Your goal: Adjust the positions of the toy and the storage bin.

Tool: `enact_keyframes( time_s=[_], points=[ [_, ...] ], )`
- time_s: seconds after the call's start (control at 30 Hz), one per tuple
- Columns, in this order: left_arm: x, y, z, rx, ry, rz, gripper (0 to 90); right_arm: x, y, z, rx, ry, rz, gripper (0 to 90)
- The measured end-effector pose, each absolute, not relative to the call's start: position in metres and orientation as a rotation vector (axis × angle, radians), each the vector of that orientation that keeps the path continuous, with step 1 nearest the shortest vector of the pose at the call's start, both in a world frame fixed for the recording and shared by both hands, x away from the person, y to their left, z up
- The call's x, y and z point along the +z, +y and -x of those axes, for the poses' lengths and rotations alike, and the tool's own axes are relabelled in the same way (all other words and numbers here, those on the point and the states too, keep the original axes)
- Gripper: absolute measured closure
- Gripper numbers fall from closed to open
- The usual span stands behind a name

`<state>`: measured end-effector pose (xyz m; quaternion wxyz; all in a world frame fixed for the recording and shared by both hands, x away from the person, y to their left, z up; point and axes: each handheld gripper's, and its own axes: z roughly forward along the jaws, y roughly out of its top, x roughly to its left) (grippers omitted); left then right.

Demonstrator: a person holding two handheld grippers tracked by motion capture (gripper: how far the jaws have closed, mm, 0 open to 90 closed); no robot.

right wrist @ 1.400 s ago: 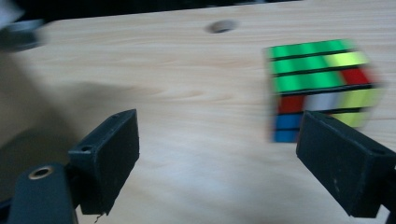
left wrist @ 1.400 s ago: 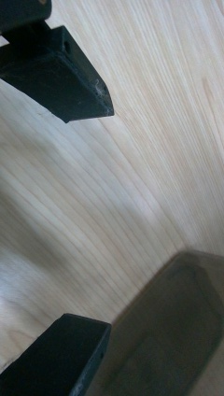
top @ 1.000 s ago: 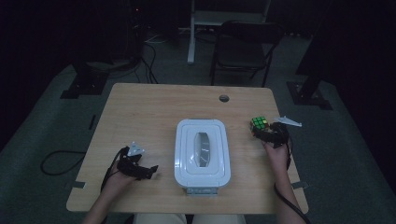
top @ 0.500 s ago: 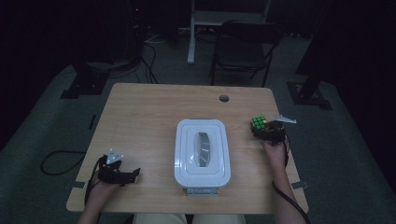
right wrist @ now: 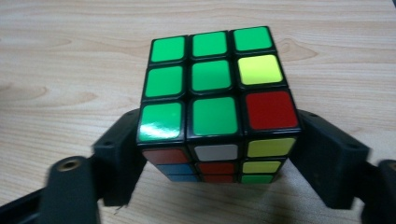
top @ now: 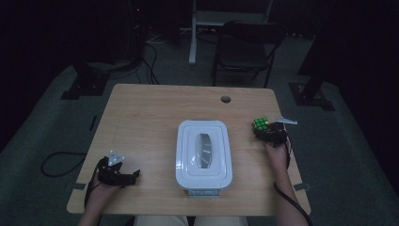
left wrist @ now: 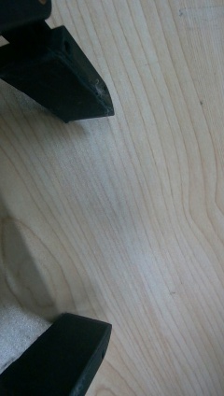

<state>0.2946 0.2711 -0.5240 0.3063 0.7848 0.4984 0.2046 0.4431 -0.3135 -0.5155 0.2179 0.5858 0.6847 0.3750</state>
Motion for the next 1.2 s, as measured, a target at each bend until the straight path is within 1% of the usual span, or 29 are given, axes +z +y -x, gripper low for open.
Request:
enact_keyframes(
  time_s=[0.07, 0.13, 0.2, 0.57, 0.7, 0.8, 1.0, 1.2],
  points=[
    [-0.524, 0.27, -0.294, 0.54, 1.306, -2.083, 1.5, -0.516, -0.311, -0.444, 1.018, 1.914, -1.61, 30.8],
    [-0.524, 0.27, -0.294, 0.54, 1.306, -2.083, 1.5, -0.516, -0.31, -0.444, 1.01, 1.918, -1.604, 30.8],
    [-0.524, 0.269, -0.293, 0.536, 1.305, -2.081, 1.5, -0.515, -0.306, -0.443, 0.964, 1.92, -1.585, 33.5],
    [-0.524, 0.269, -0.293, 0.536, 1.311, -2.08, 1.5, -0.504, -0.308, -0.428, 1.014, 1.905, -1.571, 33.8],
    [-0.524, 0.269, -0.294, 0.543, 1.322, -2.076, 1.4, -0.497, -0.31, -0.415, 1.015, 1.913, -1.544, 33.8],
    [-0.524, 0.267, -0.294, 0.558, 1.368, -2.051, 1.4, -0.495, -0.314, -0.403, 1.018, 1.905, -1.542, 33.8],
    [-0.524, 0.266, -0.293, 0.56, 1.37, -2.053, 1.5, -0.494, -0.321, -0.376, 1.015, 1.908, -1.535, 33.7],
    [-0.524, 0.26, -0.292, 0.584, 1.426, -2.02, 1.4, -0.494, -0.325, -0.344, 1.016, 1.903, -1.536, 33.8]
  ],
)
